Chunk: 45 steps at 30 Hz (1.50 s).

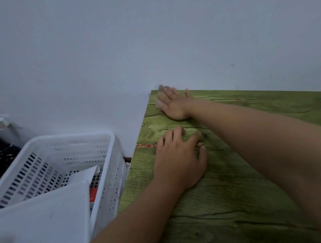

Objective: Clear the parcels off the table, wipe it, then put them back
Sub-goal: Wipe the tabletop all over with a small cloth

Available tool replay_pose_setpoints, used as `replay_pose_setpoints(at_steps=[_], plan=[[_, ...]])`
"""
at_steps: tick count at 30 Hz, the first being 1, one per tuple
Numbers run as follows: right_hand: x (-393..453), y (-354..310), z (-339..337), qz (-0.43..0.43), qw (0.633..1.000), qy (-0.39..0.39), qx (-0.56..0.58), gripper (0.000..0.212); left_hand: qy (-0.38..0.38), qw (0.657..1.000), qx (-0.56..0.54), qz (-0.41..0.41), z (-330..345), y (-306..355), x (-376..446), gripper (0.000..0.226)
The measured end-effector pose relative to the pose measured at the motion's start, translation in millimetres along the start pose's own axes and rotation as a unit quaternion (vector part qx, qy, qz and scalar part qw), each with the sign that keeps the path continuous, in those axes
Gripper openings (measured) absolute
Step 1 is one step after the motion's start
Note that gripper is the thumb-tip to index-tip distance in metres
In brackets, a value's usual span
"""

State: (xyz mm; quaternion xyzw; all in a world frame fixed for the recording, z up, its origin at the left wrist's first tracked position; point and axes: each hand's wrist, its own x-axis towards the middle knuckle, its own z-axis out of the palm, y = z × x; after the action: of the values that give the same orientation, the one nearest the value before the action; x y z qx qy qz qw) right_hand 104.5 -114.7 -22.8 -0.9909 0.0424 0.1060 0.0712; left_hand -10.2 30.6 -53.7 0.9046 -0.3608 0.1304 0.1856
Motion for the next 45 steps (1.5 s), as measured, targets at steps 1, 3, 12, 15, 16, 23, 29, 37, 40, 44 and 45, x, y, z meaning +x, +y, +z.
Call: replay_pose_setpoints(at_steps=[1,3,12,15,16,23,29,37,40,44,45], plan=[[-3,-6,5,-0.049,0.999,-0.009,-0.021,0.061,0.001,1.000,0.002,0.001,0,0,0,0.041],[-8,-7,8,-0.125,0.991,-0.027,-0.046,0.060,0.005,1.000,0.005,0.005,-1,0,1,0.040],[-15,28,2,-0.054,0.998,-0.013,-0.027,0.065,0.005,1.000,0.005,0.006,0,0,2,0.042],[-23,37,-2,0.004,1.000,0.015,-0.011,0.066,0.004,1.000,0.003,0.004,-1,0,1,0.042],[-27,33,3,-0.032,0.999,0.009,-0.019,0.065,0.001,1.000,0.004,0.004,-1,0,0,0.042],[-38,58,6,-0.002,1.000,0.028,0.007,0.068,-0.013,1.000,0.005,0.005,-3,-1,1,0.044],[-45,64,6,0.002,1.000,0.020,-0.003,0.064,-0.016,1.000,0.013,0.002,-2,0,2,0.046],[-60,89,1,0.075,0.997,0.017,-0.008,0.067,-0.040,0.999,0.018,0.001,-1,-2,2,0.051],[-71,81,12,0.021,1.000,0.014,-0.009,0.065,-0.036,0.999,0.019,-0.004,0,-3,1,0.053],[-76,103,5,0.057,0.998,0.019,-0.017,0.066,-0.052,0.998,0.028,-0.002,-1,-1,4,0.053],[-78,105,6,0.083,0.996,0.022,-0.007,0.066,-0.055,0.998,0.028,-0.003,-2,-1,3,0.053]])
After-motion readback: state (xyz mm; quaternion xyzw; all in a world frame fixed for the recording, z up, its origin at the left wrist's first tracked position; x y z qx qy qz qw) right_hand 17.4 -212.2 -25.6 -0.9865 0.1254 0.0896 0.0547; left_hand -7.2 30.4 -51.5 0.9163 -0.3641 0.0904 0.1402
